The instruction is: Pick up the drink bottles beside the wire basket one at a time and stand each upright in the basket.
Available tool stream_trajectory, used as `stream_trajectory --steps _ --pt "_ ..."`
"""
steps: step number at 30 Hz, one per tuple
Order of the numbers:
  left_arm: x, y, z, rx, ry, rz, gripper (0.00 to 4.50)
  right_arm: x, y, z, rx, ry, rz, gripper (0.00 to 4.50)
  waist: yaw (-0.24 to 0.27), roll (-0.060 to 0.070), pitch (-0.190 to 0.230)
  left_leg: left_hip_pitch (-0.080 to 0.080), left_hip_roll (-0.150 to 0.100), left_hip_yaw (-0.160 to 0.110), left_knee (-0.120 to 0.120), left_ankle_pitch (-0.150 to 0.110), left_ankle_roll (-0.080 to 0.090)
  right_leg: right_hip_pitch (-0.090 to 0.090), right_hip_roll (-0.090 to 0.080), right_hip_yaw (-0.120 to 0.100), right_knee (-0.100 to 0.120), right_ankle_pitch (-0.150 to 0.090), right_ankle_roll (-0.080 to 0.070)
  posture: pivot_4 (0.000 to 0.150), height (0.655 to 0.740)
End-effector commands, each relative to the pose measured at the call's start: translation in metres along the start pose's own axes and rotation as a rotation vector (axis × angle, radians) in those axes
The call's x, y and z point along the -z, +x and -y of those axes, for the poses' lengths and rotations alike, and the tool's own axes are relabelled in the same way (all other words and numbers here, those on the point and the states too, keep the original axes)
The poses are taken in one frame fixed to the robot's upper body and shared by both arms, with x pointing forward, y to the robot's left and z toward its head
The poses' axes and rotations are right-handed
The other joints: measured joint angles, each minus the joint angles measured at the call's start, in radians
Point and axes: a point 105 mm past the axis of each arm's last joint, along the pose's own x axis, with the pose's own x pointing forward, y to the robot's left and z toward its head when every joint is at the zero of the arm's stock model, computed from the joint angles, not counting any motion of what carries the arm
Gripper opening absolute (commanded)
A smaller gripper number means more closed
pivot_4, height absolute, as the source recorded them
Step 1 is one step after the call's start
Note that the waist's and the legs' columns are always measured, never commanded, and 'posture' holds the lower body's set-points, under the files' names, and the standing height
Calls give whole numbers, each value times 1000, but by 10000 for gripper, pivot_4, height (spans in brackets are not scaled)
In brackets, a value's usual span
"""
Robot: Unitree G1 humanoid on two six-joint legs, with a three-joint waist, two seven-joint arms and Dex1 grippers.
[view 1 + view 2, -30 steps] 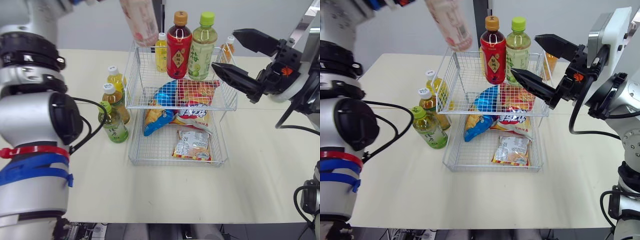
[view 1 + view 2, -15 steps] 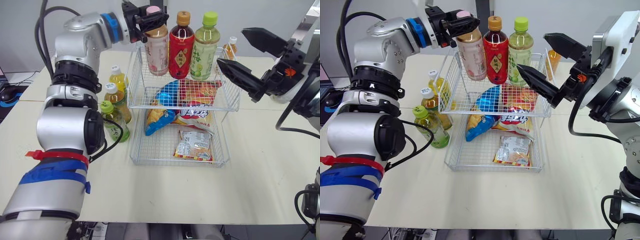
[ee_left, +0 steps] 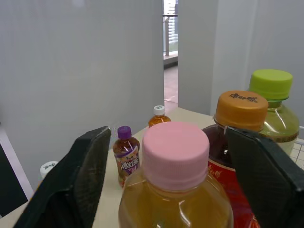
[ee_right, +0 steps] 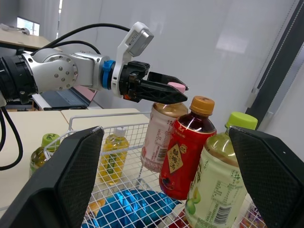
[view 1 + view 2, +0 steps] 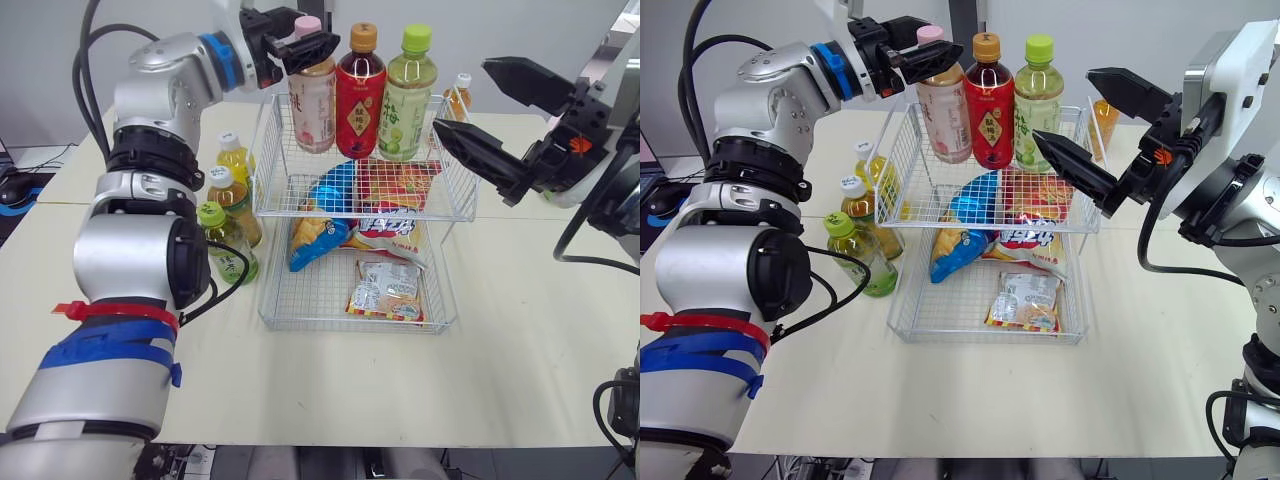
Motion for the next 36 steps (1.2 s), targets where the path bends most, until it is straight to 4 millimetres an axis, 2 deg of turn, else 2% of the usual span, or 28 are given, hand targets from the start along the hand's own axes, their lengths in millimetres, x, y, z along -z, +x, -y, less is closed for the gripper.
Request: stream_trajectory --steps 1,5,8,14,17,22,24,27,29,31,33,36 --pt "-22 -21 -10 -22 21 75 44777 -15 -2 -1 0 -45 51 45000 -2 0 0 0 0 0 0 0 0 0 0 0 0 0 0 1500 7400" --pt "-23 -53 -24 -69 18 85 44777 -21 -1 0 -9 -42 88 45000 -5 0 0 1 1 0 0 0 0 0 0 0 1 0 0 1500 7400" --pt "-29 -82 -32 -105 20 101 44777 -17 1 -3 -68 -30 65 45000 -5 0 0 1 1 0 0 0 0 0 0 0 1 0 0 1500 7400" --pt "-25 -160 -42 -246 33 38 44777 3 4 -10 -265 26 -46 45000 -10 1 0 2 2 0 0 0 0 0 0 0 1 0 0 1500 7400" --pt "-8 -210 -48 -395 6 -17 44777 10 6 -13 -357 52 -84 45000 -10 1 -1 3 2 0 1 0 0 1 0 0 3 0 0 1500 7400" --pt "37 -276 -32 -539 -41 -146 44777 17 11 -17 -466 92 -102 45000 -16 1 -1 4 3 -1 1 0 0 1 0 -1 4 0 0 1500 7400" --pt "54 -301 -16 -573 -73 -200 44777 19 9 -19 -508 110 -119 45000 -16 1 -1 4 3 -1 1 0 0 1 -1 -1 4 0 0 1500 7400" --pt "75 -328 14 -582 -116 -286 44777 19 7 -20 -543 114 -142 45000 -16 1 -1 4 3 0 1 0 0 1 -2 0 4 0 0 1500 7400" --pt "87 -339 36 -575 -153 -335 44777 20 7 -22 -569 123 -152 45000 -13 1 -1 4 3 -1 1 0 0 1 -3 0 4 0 -1 1500 7400" --pt "95 -342 53 -563 -167 -366 44777 20 8 -25 -587 125 -149 45000 -7 1 -1 4 3 -1 1 0 0 1 -4 0 4 0 -1 1500 7400" --pt "94 -325 66 -527 -159 -343 44777 20 11 -24 -590 120 -136 45000 2 0 -1 5 3 -1 1 0 0 1 -3 -1 4 0 -1 1500 7400" --pt "90 -288 74 -462 -109 -285 44777 19 15 -23 -581 113 -112 45000 9 -1 -2 5 3 -3 2 1 2 4 -2 -1 4 0 -1 1500 7400"
